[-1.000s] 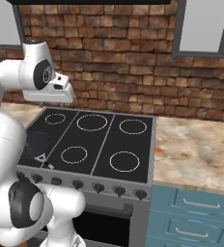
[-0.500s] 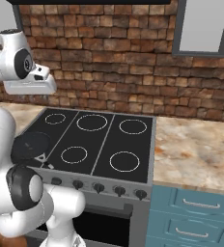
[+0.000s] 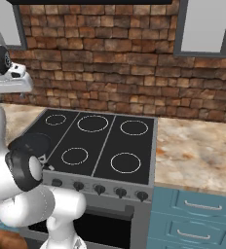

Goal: Pick the croissant and place it on the pan. Then turn on the stove to warm the croissant.

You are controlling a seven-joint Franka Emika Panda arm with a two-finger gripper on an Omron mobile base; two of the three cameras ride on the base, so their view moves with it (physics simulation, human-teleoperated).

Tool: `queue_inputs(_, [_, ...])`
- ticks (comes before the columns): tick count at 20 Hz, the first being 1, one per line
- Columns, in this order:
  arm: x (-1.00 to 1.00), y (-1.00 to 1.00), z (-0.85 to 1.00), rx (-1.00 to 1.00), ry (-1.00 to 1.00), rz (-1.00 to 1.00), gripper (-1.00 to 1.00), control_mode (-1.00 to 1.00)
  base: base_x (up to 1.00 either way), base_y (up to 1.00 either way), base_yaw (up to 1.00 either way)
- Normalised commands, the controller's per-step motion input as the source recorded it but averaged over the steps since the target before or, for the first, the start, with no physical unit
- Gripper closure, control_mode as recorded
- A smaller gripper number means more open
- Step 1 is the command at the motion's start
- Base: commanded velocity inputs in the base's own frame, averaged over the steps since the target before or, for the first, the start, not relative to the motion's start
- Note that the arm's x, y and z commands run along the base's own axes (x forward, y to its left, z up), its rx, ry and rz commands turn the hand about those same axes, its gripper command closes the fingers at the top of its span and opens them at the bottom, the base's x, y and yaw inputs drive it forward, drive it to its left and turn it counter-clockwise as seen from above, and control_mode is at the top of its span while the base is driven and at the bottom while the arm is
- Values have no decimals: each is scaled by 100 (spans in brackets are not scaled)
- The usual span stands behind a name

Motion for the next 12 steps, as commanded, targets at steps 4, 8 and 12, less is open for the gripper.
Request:
queue_inputs(4, [0,100,12,0,6,16,-100,-100,0,0,0])
queue_inputs(8, [0,100,9,0,6,18,-100,-100,0,0,0])
queue_inputs(12, [0,100,6,0,6,19,-100,-100,0,0,0])
